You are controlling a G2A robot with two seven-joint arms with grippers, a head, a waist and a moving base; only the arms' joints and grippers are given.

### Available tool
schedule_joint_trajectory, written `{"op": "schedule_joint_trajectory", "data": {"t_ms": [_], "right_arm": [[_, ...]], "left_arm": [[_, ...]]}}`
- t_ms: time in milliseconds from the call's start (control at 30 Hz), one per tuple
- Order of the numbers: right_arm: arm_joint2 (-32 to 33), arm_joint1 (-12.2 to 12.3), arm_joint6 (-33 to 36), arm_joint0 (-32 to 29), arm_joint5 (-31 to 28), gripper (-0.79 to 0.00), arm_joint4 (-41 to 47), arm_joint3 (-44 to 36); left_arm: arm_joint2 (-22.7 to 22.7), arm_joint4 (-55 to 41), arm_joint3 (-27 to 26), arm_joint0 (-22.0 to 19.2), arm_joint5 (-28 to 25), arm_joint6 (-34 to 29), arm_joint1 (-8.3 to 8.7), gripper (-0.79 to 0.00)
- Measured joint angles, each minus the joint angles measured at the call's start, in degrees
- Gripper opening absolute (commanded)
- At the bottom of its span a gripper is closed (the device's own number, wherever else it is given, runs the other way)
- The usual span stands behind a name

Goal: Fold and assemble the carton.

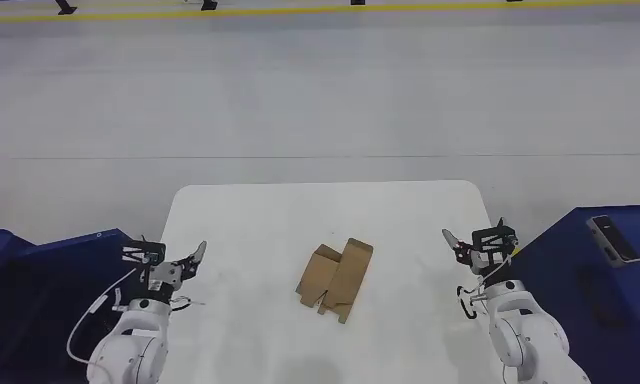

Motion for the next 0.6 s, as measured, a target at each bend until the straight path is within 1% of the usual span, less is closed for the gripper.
{"op": "schedule_joint_trajectory", "data": {"t_ms": [67,100,167,267,300,367,400,500,600], "right_arm": [[0.0,0.0,0.0,0.0,0.0,0.0,0.0,0.0],[0.0,0.0,0.0,0.0,0.0,0.0,0.0,0.0],[0.0,0.0,0.0,0.0,0.0,0.0,0.0,0.0],[0.0,0.0,0.0,0.0,0.0,0.0,0.0,0.0],[0.0,0.0,0.0,0.0,0.0,0.0,0.0,0.0],[0.0,0.0,0.0,0.0,0.0,0.0,0.0,0.0],[0.0,0.0,0.0,0.0,0.0,0.0,0.0,0.0],[0.0,0.0,0.0,0.0,0.0,0.0,0.0,0.0],[0.0,0.0,0.0,0.0,0.0,0.0,0.0,0.0]], "left_arm": [[0.33,-4.92,-1.51,0.72,-5.65,-5.03,0.08,0.0],[-0.06,-9.95,-2.55,0.81,-9.55,-9.52,0.17,0.0],[-0.68,-17.81,-3.71,0.09,-12.75,-16.36,0.23,0.0],[0.74,-29.95,-2.75,-3.44,-11.24,-27.77,0.09,0.0],[1.6,-34.49,-1.38,-5.8,-10.35,-33.11,0.09,0.0],[3.14,-40.39,1.11,-9.81,-9.38,-40.75,0.1,0.0],[4.41,-43.16,2.78,-12.46,-9.18,-45.04,0.1,0.0],[7.96,-45.82,6.42,-17.69,-8.92,-51.48,-0.05,0.0],[11.18,-47.23,9.29,-22.06,-8.55,-56.15,-0.21,0.0]]}}
